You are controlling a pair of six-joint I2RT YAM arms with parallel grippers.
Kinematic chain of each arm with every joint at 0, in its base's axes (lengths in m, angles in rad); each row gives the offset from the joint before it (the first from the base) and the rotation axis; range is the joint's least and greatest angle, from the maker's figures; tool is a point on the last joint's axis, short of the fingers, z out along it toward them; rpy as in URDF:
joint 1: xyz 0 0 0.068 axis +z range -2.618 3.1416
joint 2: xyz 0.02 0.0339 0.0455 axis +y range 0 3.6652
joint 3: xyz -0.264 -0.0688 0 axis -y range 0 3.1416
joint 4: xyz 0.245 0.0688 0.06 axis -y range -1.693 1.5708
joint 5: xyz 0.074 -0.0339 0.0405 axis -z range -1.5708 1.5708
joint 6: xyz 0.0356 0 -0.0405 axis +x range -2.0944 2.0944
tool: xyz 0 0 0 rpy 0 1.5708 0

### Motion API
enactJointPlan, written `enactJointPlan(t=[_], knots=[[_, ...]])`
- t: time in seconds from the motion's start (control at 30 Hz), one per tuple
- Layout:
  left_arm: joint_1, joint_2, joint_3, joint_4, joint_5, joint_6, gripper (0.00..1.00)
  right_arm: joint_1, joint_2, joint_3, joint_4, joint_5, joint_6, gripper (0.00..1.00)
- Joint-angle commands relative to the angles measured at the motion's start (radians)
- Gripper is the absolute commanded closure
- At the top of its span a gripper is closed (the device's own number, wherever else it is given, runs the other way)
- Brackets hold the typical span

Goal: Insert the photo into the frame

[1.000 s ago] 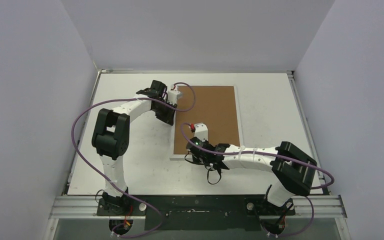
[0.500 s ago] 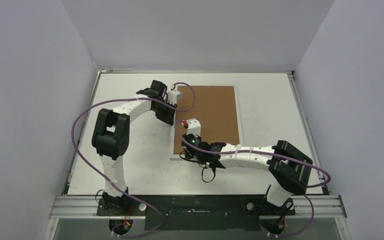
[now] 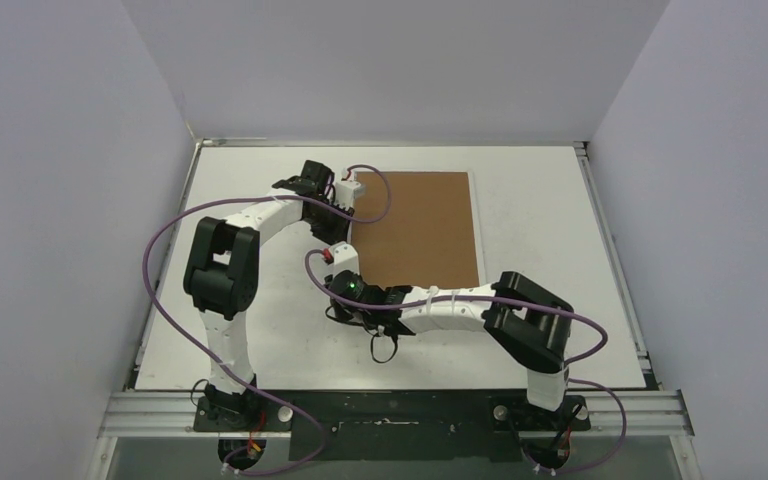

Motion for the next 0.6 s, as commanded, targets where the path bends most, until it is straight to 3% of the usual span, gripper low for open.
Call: enactJointPlan(t=[0.0,0.57], knots=[[-0.002,0.023,-0.029,0.009,-0.063,0.032,0.82,0.004,0.020,0.043,0.032,-0.017,-0.011,0.89],[-0.002,0.019,-0.025,0.005,-0.060,0.033,0.82,-0.041,0.001,-0.045,0.001,0.016,0.030,0.90]])
